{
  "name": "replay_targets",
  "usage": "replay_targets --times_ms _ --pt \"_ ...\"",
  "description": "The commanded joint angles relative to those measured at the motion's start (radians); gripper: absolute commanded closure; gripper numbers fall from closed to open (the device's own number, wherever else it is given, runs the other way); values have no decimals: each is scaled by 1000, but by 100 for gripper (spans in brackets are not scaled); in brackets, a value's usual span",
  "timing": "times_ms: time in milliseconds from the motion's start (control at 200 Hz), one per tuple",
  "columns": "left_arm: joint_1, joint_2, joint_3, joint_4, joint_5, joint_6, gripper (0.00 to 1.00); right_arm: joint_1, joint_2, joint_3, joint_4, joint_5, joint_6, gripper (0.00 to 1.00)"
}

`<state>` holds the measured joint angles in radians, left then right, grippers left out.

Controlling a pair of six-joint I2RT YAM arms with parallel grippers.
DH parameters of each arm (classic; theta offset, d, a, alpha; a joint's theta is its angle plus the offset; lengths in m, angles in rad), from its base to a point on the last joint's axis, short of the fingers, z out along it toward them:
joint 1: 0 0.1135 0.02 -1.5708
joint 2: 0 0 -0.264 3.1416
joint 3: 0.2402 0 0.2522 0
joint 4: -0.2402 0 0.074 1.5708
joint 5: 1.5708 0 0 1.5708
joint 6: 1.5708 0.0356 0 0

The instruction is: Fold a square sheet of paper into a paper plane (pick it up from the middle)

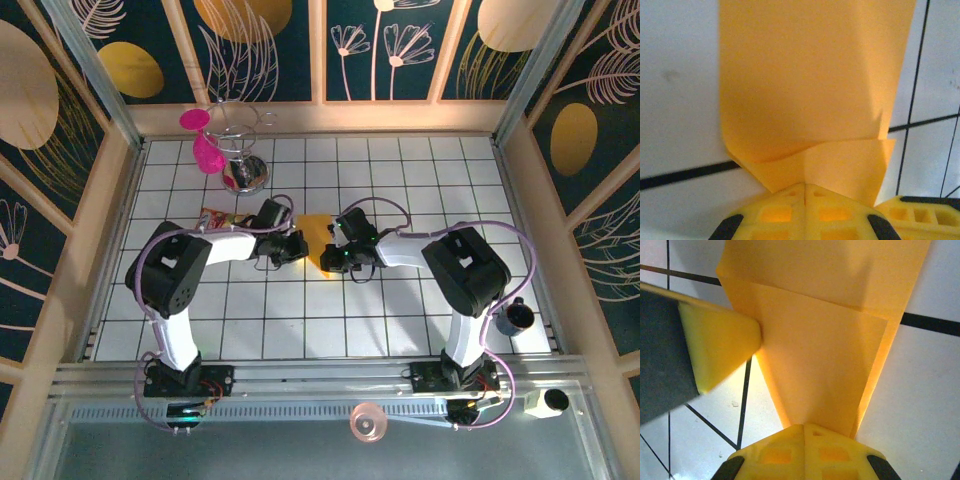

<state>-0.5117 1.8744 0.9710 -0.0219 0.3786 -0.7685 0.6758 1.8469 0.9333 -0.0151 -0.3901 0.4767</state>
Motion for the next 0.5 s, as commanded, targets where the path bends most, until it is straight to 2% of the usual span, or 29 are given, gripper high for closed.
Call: replay_targets --times_ms 0,496 --pt "69 54 36 -108 -186 47 96 -7 88 -82 -240 171 -27 100" --pt "128 66 105 -176 -251 66 95 -11 49 -95 -228 156 -30 100"
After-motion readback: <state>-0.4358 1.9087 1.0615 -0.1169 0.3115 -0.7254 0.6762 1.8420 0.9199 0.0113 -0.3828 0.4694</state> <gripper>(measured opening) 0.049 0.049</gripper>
